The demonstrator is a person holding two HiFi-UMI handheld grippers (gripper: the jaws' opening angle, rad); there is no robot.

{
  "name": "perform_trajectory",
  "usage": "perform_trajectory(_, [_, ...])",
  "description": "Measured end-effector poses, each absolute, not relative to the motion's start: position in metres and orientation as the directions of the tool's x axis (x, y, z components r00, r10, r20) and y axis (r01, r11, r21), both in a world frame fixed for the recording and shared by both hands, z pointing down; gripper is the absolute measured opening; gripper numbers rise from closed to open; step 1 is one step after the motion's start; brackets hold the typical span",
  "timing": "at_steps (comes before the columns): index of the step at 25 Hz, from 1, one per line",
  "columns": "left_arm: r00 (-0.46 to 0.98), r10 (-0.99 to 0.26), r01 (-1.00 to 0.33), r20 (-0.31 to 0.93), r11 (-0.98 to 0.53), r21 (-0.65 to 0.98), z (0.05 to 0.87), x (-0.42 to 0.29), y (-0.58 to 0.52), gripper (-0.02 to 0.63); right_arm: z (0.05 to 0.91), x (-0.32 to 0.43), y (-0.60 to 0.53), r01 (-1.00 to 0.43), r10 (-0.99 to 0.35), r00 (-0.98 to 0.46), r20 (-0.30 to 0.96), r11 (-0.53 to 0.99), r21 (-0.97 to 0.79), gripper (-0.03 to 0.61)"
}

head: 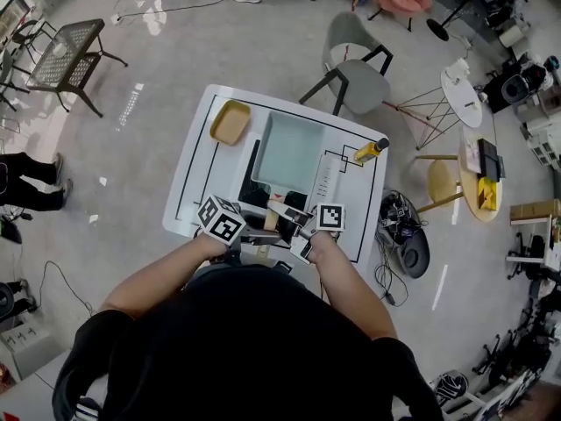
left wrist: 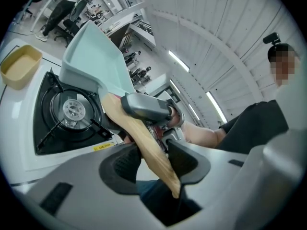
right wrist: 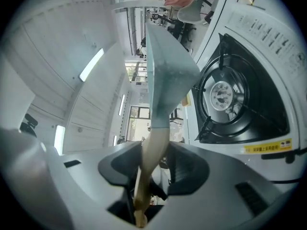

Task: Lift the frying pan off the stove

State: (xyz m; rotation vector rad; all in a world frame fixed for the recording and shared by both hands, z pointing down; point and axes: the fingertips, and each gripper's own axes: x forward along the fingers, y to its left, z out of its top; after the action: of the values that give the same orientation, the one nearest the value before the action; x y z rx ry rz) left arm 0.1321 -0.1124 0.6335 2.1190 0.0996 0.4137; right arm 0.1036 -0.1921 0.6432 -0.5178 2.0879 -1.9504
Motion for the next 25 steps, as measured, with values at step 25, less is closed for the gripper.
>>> perform_trajectory(25, [0.935, 0.233, -0.078, 0.268, -0.601, 0.795, 0.610, 0.123, -0.115, 0.181, 0.619, 0.099, -0.195, -0.096, -0.419, -0.906, 0.051, 0.088, -0.991, 0.167])
